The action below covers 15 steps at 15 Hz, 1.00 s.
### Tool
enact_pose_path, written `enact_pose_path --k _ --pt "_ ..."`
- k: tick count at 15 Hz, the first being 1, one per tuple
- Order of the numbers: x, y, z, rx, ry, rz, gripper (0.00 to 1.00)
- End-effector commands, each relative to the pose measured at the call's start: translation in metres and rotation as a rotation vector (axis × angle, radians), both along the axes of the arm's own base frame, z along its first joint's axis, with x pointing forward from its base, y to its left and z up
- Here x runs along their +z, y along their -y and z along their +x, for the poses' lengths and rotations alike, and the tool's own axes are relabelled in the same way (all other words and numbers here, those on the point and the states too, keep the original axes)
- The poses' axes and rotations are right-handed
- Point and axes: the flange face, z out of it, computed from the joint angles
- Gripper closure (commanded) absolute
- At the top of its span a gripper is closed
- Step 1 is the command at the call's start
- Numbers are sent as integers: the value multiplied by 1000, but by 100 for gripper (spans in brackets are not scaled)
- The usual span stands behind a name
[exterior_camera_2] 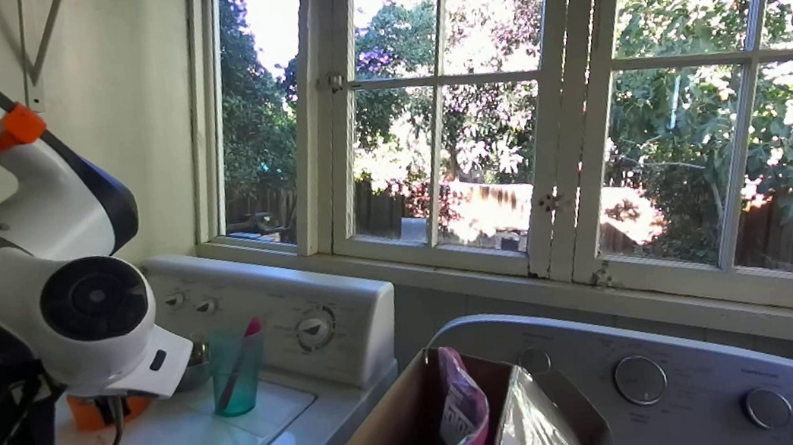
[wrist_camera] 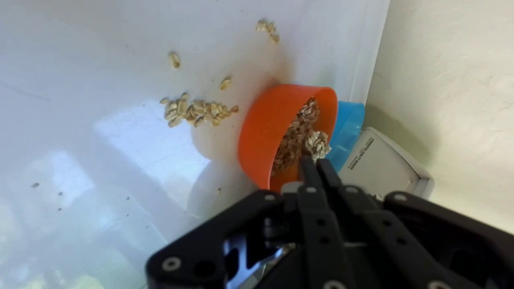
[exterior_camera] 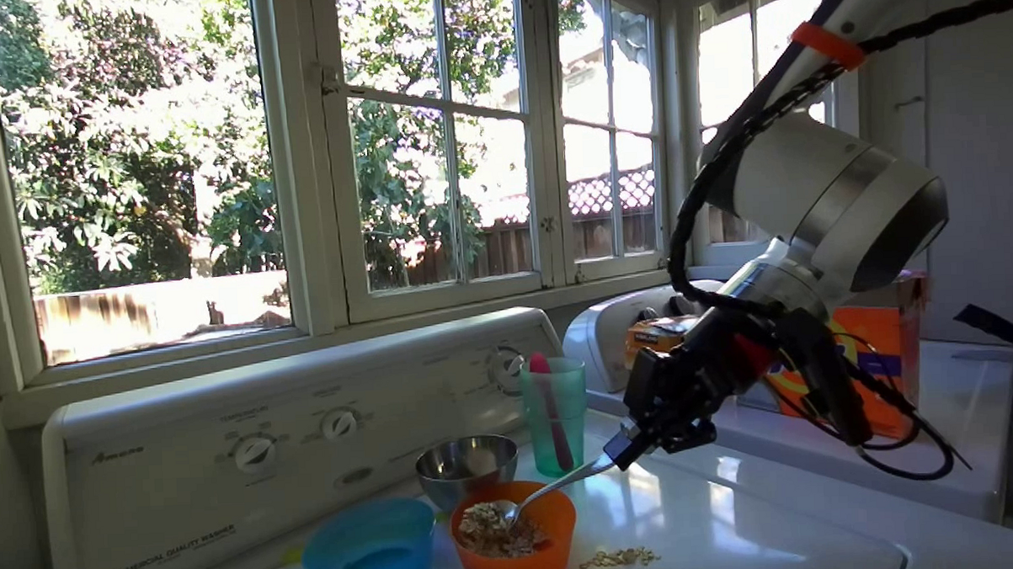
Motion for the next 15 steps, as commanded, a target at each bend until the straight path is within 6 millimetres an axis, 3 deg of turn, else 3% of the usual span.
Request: enact_pose_path --k 1,15 --pt "-6 5 -2 3 19 58 99" --pt "-14 22 -7 -57 -101 171 99"
